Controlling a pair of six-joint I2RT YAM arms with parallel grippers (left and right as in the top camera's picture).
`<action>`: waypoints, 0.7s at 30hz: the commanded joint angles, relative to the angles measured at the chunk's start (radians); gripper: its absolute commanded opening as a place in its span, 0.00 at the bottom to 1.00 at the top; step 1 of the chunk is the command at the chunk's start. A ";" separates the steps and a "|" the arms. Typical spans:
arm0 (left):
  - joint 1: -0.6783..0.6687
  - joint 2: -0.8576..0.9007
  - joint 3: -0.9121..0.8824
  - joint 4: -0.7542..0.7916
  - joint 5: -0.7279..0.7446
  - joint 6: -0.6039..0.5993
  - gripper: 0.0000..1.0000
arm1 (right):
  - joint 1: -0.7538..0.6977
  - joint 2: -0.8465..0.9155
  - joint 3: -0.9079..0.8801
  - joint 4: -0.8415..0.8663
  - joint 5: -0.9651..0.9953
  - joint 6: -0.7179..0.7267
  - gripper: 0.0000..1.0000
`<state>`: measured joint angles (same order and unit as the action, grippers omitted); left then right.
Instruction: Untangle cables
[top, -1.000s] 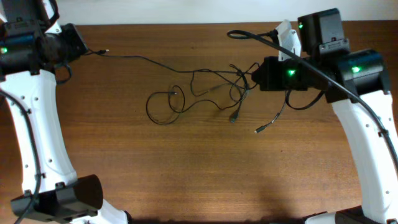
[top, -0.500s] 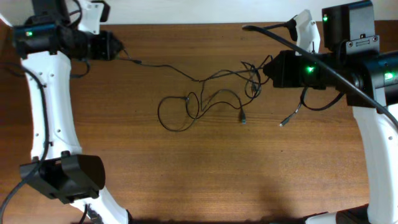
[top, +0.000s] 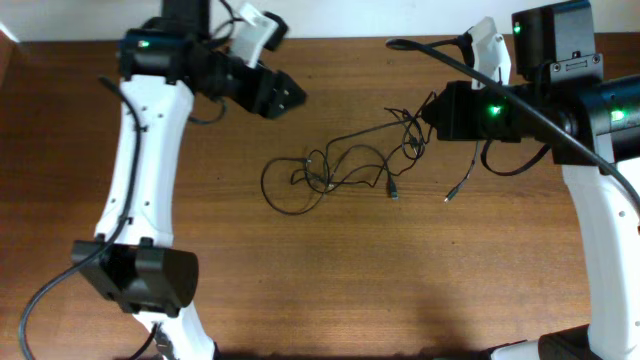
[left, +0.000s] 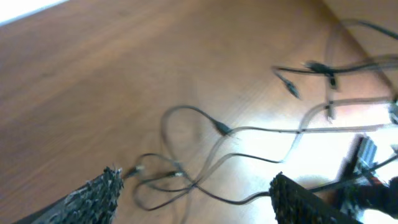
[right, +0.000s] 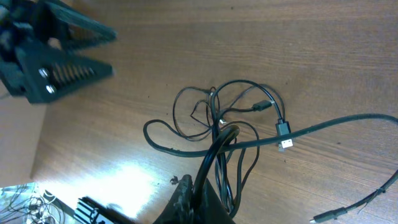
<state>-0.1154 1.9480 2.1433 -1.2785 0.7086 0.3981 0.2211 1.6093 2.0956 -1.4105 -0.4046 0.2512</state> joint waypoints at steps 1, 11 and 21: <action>-0.065 0.027 0.013 -0.063 0.122 0.181 0.80 | -0.006 0.002 0.017 0.001 -0.006 -0.012 0.04; -0.187 0.048 0.011 -0.145 0.186 0.343 0.72 | -0.005 0.002 0.017 0.001 -0.006 -0.012 0.04; -0.179 0.109 0.078 -0.067 0.117 0.281 0.00 | -0.006 0.016 0.012 0.001 0.011 -0.012 0.04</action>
<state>-0.3332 2.0598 2.1475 -1.3636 0.8555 0.7605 0.2211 1.6093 2.0956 -1.4113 -0.4046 0.2504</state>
